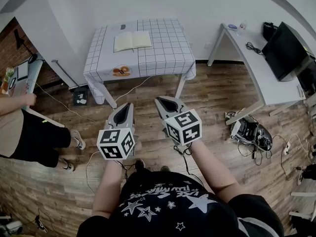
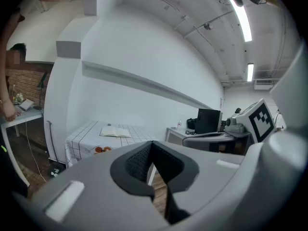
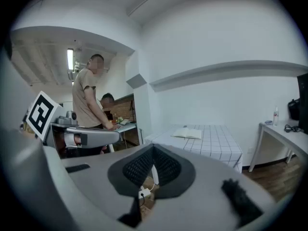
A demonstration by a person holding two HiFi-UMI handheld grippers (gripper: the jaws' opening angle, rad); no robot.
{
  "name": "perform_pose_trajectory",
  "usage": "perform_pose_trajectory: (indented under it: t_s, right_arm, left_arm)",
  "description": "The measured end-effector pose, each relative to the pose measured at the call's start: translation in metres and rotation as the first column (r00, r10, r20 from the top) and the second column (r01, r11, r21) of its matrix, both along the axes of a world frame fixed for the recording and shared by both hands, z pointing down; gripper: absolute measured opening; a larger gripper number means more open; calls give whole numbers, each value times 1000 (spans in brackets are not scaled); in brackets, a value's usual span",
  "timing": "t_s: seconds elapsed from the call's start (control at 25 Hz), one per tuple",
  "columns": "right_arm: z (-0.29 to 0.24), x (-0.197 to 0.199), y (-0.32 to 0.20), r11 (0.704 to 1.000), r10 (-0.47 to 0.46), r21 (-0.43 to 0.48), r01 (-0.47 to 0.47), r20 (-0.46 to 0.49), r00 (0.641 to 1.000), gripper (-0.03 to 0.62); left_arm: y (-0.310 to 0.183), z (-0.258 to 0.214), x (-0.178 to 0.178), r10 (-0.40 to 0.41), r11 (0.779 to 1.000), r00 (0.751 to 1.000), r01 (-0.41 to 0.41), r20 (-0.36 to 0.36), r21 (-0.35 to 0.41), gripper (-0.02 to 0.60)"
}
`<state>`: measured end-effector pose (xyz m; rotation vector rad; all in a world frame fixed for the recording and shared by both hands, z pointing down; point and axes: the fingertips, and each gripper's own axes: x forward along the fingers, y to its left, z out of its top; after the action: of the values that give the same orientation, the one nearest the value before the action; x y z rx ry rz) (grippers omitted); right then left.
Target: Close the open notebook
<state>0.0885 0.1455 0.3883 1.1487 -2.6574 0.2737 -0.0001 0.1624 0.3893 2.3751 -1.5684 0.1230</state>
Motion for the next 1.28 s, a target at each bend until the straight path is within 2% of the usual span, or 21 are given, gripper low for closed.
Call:
perform_pose_trajectory:
  t_s: [0.28, 0.6, 0.92, 1.0, 1.16, 1.28]
  right_arm:
    - [14, 15, 15, 999, 16, -30, -16, -10, 1000, 14]
    - [18, 8, 15, 999, 10, -37, -11, -24, 1000, 14]
    - [18, -10, 2, 1000, 1, -23, -2, -32, 999, 14]
    - [18, -15, -4, 1000, 13, -8, -13, -38, 999, 14]
    - [16, -28, -18, 998, 53, -30, -52, 15, 998, 14]
    - [14, -40, -29, 997, 74, -27, -74, 8, 997, 14]
  left_arm:
    - [17, 8, 9, -1, 1000, 1000, 1, 7, -11, 8]
    - [20, 12, 5, -5, 1000, 1000, 5, 3, -24, 9]
    - [4, 12, -15, -5, 1000, 1000, 5, -9, -18, 9]
    - [-3, 12, -20, 3, 1000, 1000, -3, -19, -18, 9]
    - [-13, 12, -36, 27, 1000, 999, -28, -26, -15, 9]
    - [-22, 11, -54, 28, 1000, 999, -29, -33, -13, 9]
